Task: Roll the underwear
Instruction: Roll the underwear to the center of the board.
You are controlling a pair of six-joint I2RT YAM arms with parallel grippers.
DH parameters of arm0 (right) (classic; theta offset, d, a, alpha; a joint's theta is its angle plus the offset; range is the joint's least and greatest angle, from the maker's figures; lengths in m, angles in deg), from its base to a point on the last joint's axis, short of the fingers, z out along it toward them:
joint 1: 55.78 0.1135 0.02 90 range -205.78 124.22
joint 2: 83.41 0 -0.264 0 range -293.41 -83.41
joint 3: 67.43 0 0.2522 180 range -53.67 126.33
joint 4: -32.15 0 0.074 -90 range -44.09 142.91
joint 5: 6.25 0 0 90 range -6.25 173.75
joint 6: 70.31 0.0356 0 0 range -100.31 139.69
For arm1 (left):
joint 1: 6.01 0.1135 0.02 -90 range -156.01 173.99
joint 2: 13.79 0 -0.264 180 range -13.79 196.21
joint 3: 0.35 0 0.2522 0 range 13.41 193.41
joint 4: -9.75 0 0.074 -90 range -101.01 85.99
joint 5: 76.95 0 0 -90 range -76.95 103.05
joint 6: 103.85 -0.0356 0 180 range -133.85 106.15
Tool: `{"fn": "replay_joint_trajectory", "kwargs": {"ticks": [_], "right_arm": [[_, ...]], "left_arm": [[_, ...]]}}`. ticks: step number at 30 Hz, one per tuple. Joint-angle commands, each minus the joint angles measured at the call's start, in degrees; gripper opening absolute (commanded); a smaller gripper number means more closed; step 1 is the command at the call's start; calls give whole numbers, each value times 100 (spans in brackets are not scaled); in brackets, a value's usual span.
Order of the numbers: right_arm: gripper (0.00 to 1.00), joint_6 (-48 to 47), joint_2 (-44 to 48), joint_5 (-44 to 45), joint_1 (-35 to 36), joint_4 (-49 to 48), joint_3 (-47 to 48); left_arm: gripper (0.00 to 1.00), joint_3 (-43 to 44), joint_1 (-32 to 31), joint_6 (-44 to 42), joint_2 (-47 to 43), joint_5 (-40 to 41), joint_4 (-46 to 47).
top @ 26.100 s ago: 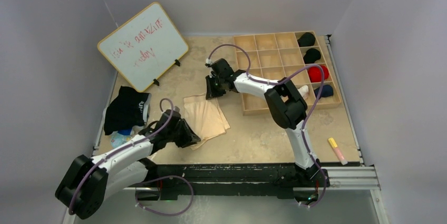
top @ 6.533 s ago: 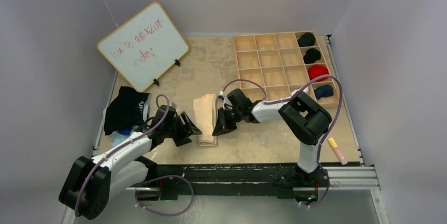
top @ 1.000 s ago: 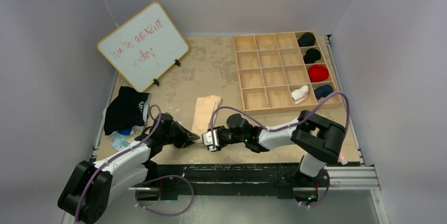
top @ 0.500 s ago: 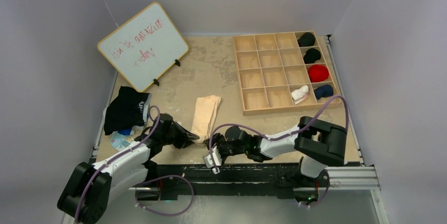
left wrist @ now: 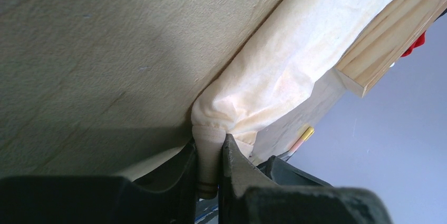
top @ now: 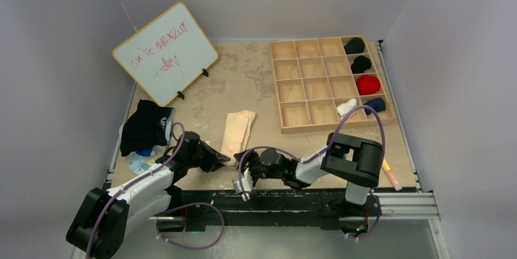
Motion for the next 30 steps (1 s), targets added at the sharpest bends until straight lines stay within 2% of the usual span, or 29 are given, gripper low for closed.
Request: {"fn": "replay_joint_trajectory", "kwargs": {"ticks": [1,8,16,26,30], "right_arm": [[54,29,-79,-23,58,38,111],[44,66,-55,-28,93,130,147],[46,89,-209,-112,97,53,306],[22,327,-256,-194,94,-116,267],[0,987,-87,-411,90,194,305]], "left_arm": [[0,-56,24,61,32,50,-184],[0,-76,67,84,-53,65,-257],[0,-75,76,82,-112,76,-324],[0,-67,76,95,-143,100,-395],[1,-46,76,118,-360,202,-520]]}}
